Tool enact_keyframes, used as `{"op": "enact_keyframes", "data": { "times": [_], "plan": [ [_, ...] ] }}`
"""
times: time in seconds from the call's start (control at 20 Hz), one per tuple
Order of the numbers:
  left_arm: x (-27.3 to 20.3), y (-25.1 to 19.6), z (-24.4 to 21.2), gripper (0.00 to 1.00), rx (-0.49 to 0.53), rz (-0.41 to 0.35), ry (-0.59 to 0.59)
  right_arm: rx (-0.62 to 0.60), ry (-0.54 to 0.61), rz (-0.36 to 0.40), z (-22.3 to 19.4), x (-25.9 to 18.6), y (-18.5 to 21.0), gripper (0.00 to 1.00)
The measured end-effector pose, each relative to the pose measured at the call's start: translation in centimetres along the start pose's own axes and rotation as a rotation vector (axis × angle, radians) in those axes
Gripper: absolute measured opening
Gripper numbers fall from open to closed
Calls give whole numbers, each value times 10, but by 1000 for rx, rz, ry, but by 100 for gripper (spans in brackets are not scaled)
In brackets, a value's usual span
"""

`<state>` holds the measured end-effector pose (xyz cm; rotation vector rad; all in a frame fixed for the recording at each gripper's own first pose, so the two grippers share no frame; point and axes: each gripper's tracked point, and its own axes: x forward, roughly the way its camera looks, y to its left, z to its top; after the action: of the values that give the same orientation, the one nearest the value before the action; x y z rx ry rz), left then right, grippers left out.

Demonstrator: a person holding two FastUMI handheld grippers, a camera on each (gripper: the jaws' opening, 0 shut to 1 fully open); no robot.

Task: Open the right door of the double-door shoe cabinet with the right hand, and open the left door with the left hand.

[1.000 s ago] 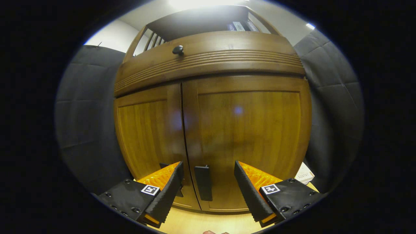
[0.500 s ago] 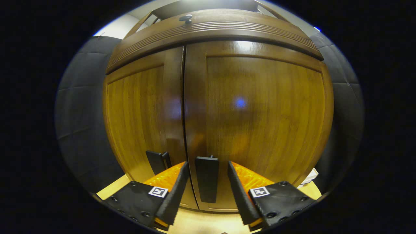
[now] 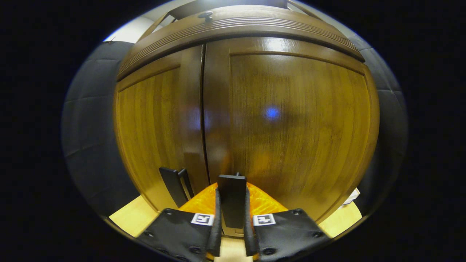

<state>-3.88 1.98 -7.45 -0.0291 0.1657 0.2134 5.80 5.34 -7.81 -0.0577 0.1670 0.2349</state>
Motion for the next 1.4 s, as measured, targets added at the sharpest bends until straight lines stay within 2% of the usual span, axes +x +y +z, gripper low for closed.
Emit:
{"op": "enact_keyframes", "data": {
  "times": [0.2, 0.3, 0.5, 0.55, 0.6, 0.8, 0.95, 1.4],
  "plan": [
    [1, -1, 0, 96, 5, -4, 1, -6, 13, 72, -1, -3, 2, 7],
    [3, -1, 3, 96, 6, -10, 0, -10, 19, 87, -1, -4, 4, 10],
    [3, -1, 4, 96, 8, -19, -11, -31, 15, 84, 1, -8, 4, 8],
    [2, -1, 4, 96, 8, -23, -15, -30, 15, 89, 0, -10, 5, 10],
    [3, -1, 5, 96, 9, -28, -19, -30, 19, 94, -1, -12, 4, 7],
    [0, -2, 6, 96, 11, -45, -22, -23, 25, 109, -4, -21, 7, 7],
    [-1, -3, 5, 96, 9, -63, -27, -30, 26, 121, -5, -27, 7, 10],
    [7, -2, 8, 96, 23, -128, -34, -32, 33, 162, 1, -35, 10, 10]
  ]
}}
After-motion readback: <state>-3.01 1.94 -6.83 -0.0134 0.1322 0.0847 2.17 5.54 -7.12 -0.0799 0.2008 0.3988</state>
